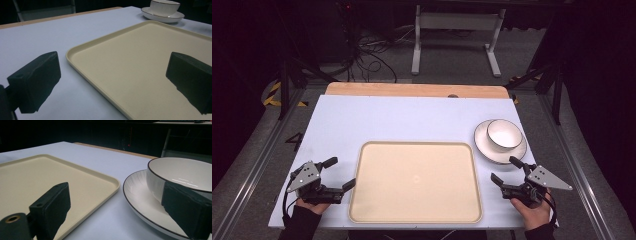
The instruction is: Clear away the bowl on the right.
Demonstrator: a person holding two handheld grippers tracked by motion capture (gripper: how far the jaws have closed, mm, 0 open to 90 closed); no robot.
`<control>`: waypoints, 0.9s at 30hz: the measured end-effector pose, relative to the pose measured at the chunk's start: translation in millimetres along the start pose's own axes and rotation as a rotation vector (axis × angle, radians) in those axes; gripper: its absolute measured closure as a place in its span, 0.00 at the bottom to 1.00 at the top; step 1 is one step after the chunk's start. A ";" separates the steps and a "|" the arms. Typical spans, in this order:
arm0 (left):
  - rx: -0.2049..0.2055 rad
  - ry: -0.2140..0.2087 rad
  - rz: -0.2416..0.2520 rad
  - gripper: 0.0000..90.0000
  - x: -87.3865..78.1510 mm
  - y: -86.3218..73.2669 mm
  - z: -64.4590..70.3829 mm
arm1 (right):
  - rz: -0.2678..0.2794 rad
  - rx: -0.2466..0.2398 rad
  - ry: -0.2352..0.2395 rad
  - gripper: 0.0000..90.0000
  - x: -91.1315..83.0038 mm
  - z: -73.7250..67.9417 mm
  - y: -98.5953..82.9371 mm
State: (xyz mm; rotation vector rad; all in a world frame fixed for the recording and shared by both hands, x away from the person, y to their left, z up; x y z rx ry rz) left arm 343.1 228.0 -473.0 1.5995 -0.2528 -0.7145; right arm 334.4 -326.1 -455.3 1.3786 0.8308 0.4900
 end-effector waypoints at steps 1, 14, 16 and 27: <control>0.001 0.001 0.000 0.00 0.1 0.0 0.2 | 0.000 0.000 0.000 0.10 0.0 0.0 0.0; 0.005 0.000 0.001 0.00 0.5 -0.1 1.4 | -0.009 0.009 0.003 0.11 0.5 0.7 -1.0; 0.004 0.000 0.001 0.00 0.6 -0.1 1.5 | -0.011 0.011 0.003 0.12 0.7 0.7 -1.3; 0.001 -0.006 -0.004 0.00 0.5 -0.1 1.7 | -0.005 0.016 0.002 0.12 -0.3 1.0 -1.1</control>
Point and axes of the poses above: each handheld gripper's, and its own axes: x roughly forward along the jaws, y roughly out of its top, z roughly to its right, the point moved 4 cm from there along x, roughly forward along the jaws, and after that the axes turned 13 degrees about y, right-handed, at the moved point
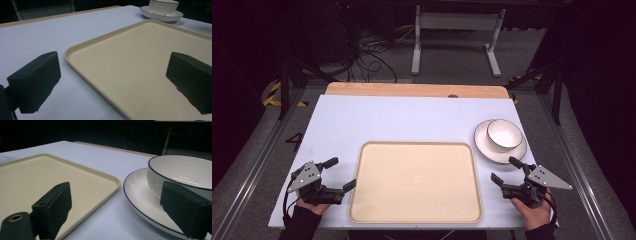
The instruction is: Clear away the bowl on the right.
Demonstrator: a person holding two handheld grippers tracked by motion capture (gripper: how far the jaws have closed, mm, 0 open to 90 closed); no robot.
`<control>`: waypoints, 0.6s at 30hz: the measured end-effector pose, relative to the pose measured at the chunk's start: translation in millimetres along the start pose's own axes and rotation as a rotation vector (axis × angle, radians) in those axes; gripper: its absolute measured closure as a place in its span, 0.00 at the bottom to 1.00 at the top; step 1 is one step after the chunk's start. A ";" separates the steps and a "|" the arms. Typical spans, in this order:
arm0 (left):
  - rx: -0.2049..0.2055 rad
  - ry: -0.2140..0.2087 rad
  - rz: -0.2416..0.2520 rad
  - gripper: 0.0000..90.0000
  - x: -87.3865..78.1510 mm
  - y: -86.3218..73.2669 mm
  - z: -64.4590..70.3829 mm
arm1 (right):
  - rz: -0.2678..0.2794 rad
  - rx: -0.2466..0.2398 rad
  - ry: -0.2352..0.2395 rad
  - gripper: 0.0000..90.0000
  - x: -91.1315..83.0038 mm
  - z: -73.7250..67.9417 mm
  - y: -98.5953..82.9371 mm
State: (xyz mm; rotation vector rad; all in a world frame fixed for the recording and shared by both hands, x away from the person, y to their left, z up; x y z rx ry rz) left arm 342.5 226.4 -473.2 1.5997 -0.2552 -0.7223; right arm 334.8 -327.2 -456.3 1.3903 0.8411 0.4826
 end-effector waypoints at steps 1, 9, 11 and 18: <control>0.000 0.000 0.000 0.00 0.0 0.0 0.0 | 0.000 0.000 0.000 0.12 -0.1 0.1 -0.1; 0.002 0.003 -0.001 0.00 -0.1 0.1 0.2 | -0.001 0.005 0.001 0.12 1.2 -0.2 -0.4; 0.001 0.005 0.001 0.00 0.2 0.1 0.3 | -0.003 0.005 0.001 0.12 1.4 -0.2 -0.4; 0.001 0.002 -0.002 0.00 0.2 -0.1 0.1 | 0.013 0.020 0.006 0.12 0.7 0.7 0.7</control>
Point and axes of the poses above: each handheld gripper's, and its own axes: x roughly forward along the jaws, y roughly out of its top, z roughly to its right, the point moved 4 cm from there along x, roughly forward along the jaws, and after that the axes turned 13 degrees about y, right-handed, at the moved point
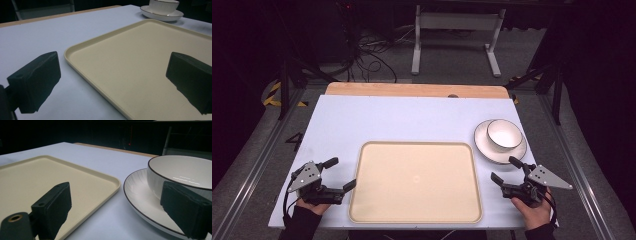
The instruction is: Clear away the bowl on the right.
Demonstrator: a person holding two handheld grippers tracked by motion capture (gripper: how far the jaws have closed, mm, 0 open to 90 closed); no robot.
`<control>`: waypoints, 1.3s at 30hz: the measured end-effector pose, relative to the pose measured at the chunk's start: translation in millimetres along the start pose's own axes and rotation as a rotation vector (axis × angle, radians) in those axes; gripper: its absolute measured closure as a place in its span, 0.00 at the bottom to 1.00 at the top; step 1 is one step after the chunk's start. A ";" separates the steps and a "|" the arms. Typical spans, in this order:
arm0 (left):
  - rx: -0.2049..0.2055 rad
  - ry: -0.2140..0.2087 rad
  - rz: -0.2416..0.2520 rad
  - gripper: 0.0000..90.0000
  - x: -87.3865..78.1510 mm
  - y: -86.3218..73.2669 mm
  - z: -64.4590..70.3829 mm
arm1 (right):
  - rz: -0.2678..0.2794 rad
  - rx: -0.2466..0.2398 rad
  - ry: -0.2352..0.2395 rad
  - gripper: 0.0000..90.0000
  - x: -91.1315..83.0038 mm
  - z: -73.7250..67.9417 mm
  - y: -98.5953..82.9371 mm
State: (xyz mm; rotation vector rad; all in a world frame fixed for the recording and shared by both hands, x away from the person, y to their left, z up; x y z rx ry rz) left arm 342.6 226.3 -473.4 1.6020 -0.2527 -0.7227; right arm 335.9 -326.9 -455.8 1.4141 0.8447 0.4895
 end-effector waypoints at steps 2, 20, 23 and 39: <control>0.004 0.000 -0.001 0.00 0.1 -0.1 -0.4 | 0.005 0.010 0.003 0.11 1.4 0.9 1.1; 0.005 0.007 -0.010 0.00 0.6 -0.4 0.3 | 0.048 0.012 0.006 0.12 -2.9 4.8 32.0; 0.005 0.008 -0.008 0.00 0.8 -0.4 0.5 | 0.050 0.015 -0.001 0.12 -4.0 6.6 36.7; 0.013 0.007 -0.009 0.00 0.4 -0.2 0.4 | 0.052 0.022 -0.023 0.11 -5.3 16.4 58.1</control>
Point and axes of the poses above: each handheld gripper's, and its own axes: x roughly forward along the jaws, y roughly out of its top, z roughly to its right, the point moved 4 cm from there along x, roughly forward along the jaws, and after that the axes turned 13 degrees about y, right-handed, at the moved point
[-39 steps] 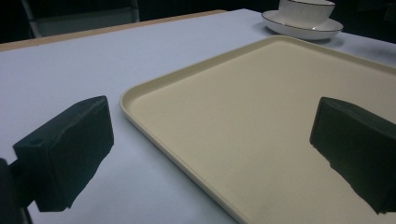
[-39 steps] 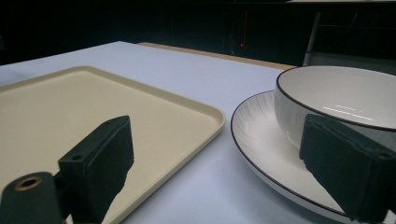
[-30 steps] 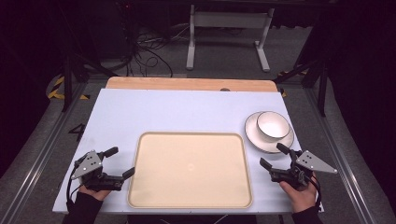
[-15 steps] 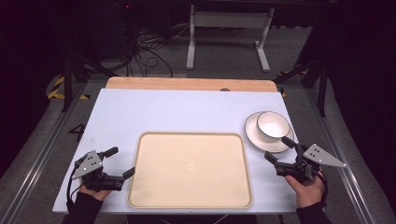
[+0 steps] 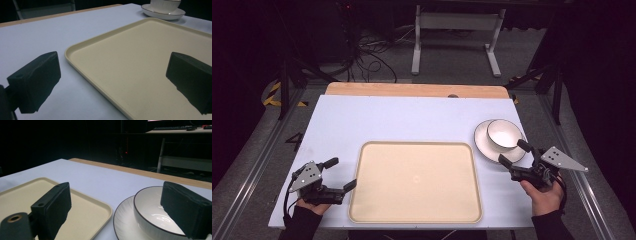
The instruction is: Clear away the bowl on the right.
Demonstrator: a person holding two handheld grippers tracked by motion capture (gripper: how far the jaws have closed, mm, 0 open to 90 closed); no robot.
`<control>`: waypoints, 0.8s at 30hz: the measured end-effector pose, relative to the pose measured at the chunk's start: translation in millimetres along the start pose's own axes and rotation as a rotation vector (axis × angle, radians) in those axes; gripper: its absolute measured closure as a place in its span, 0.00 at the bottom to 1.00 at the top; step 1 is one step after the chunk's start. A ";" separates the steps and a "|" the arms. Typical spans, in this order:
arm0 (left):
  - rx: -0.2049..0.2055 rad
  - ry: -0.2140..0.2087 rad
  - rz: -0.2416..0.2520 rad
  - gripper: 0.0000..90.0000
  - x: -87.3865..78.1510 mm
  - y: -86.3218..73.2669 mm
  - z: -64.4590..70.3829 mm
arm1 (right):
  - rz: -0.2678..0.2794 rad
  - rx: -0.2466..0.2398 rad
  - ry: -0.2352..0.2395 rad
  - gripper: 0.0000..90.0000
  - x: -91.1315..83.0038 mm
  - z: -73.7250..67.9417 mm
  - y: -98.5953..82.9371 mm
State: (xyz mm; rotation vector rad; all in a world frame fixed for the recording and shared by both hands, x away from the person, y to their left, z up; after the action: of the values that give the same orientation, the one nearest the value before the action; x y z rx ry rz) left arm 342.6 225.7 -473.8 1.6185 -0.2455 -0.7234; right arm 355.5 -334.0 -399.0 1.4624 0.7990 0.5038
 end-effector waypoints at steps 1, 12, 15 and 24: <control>-0.001 -0.001 -0.001 0.00 -0.1 0.0 0.0 | -0.007 -0.007 -0.005 0.11 0.0 0.8 1.4; -0.004 -0.002 -0.003 0.00 0.0 -0.2 0.6 | 0.016 0.007 -0.022 0.12 -1.0 10.2 21.0; -0.004 -0.002 -0.003 0.00 0.0 -0.2 0.7 | 0.002 0.012 -0.035 0.12 0.7 14.8 25.0; 0.001 -0.004 -0.005 0.00 0.1 -0.2 0.5 | -0.066 0.034 -0.101 0.15 3.3 32.6 33.6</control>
State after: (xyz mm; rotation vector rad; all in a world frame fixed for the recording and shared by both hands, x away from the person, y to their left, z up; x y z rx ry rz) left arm 342.3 225.3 -474.0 1.6190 -0.2446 -0.7301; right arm 387.2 -350.9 -368.8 1.4759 0.7757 0.3651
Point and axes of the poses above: each handheld gripper's, and its own axes: x roughly forward along the jaws, y roughly out of its top, z roughly to its right, the point moved 4 cm from there along x, roughly forward along the jaws, and after that the axes turned 13 degrees about y, right-handed, at the moved point
